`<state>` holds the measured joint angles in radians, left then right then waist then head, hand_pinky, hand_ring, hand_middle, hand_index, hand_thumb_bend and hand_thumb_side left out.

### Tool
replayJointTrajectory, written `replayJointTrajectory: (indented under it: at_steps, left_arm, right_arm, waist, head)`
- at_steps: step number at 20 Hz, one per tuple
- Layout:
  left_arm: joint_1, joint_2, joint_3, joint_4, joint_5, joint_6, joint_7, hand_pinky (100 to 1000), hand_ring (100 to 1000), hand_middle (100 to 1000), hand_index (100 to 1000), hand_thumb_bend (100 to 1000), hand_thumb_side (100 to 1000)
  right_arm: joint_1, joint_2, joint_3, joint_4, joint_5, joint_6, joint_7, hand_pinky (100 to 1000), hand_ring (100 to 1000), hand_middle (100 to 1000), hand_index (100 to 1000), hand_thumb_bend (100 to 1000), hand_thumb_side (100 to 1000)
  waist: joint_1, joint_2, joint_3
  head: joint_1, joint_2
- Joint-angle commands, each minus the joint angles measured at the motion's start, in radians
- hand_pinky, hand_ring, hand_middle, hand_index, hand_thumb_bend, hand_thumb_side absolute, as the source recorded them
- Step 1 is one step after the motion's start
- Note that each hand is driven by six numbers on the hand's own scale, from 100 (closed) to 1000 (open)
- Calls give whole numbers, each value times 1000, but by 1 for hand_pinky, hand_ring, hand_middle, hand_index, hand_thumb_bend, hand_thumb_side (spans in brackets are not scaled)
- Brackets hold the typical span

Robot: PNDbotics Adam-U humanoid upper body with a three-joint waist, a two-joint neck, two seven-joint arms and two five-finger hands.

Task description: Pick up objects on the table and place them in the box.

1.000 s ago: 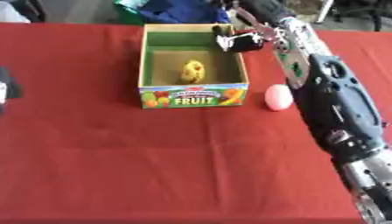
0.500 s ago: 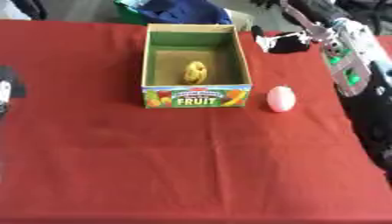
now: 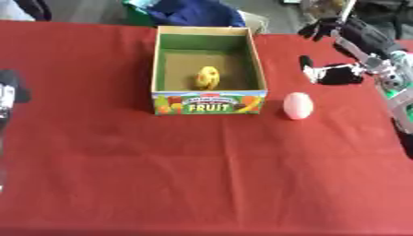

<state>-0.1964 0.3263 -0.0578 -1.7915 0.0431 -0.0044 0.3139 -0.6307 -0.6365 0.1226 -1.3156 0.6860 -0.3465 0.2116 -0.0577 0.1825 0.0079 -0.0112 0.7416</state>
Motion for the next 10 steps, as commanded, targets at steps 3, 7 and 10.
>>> replayJointTrajectory:
  at_steps: [3,7,10]
  left_arm:
    - [-9,24,10,-14,-6,-2,4,622,583,546,669,272,536]
    - [-10,24,10,-15,-6,-2,5,622,583,546,669,272,535]
    - [-9,24,11,-16,-6,-1,6,622,583,546,669,273,535]
  right_arm:
    - [25,-49,-16,-18,-17,1,40,818,735,729,856,100,338]
    - [41,-41,-14,7,5,-2,63,822,739,733,855,165,301]
    - [51,-34,-7,35,24,-7,74,823,742,737,856,120,361]
  waist:
    - [1,-14,-1]
    - [3,-14,-1]
    - [4,-14,-1]
  head:
    - [-1,-6]
    - [-3,-4]
    - [-9,-1]
